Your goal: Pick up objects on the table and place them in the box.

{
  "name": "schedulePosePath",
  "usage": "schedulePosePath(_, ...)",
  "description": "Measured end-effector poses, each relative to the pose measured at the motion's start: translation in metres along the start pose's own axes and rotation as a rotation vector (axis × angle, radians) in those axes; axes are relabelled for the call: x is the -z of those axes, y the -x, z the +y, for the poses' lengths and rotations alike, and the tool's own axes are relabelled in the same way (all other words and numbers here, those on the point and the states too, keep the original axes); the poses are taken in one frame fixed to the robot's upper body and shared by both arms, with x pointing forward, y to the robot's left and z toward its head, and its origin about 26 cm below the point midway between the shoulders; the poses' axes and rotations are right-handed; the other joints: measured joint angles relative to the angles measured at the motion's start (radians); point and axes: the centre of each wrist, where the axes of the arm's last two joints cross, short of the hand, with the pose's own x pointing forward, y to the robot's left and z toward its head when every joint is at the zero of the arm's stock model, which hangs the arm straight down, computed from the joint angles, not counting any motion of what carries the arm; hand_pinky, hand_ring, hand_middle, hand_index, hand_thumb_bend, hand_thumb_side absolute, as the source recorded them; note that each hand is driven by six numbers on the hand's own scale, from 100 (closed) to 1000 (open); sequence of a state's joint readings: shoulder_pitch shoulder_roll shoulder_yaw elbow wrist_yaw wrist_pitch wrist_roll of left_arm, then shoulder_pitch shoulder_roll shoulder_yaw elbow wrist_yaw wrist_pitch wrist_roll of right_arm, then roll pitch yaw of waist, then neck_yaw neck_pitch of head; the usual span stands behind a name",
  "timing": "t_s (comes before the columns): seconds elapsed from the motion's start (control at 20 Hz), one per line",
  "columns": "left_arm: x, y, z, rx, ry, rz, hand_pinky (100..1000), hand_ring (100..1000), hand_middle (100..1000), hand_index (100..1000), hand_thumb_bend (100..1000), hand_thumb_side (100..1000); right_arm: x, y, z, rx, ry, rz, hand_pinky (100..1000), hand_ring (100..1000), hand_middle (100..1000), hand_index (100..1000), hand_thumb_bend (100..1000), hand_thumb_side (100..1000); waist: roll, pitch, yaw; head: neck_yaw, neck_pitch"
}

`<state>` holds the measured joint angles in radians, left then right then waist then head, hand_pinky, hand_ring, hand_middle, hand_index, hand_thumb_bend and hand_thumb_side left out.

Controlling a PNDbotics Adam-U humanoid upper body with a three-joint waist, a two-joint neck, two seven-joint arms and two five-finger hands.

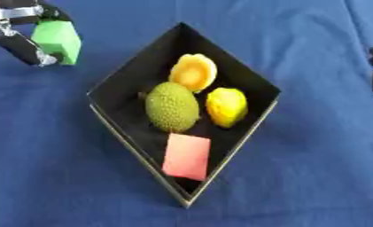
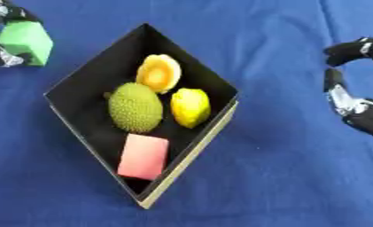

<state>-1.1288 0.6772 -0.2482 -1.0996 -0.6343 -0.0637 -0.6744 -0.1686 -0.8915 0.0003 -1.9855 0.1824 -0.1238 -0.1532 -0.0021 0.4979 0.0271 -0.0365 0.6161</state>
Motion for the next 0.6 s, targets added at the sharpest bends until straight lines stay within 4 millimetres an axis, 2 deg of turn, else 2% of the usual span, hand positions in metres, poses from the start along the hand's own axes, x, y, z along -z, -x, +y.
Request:
schedulePosePath(0.1, -0.002, -0.005, 0.004, -0.002, -0.011, -0.021, 870, 817, 735, 839, 118, 100, -0.001, 0.0, 0.0, 0.001, -0.001, 0.005, 821, 677, 619, 768, 100, 555, 0.001, -0.012, 0.004, -0.001, 0.006)
schedulePosePath(0.3, -0.007, -0.022, 0.015, 0.01, -0.039, -0.091, 866, 812, 729, 836, 100, 100, -0.003, 0.001, 0.001, 0.007, -0.006, 0.014, 821, 678, 620, 769, 100, 564, 0.006, -0.051, 0.013, -0.01, 0.021)
schedulePosePath(0.6, -0.01, -0.07, 0.024, 0.059, -0.02, -0.272, 867, 811, 728, 840, 100, 100, -0.004, 0.002, -0.002, 0.015, -0.023, 0.02, 822, 680, 621, 770, 100, 537, 0.007, -0.097, 0.019, -0.036, 0.055)
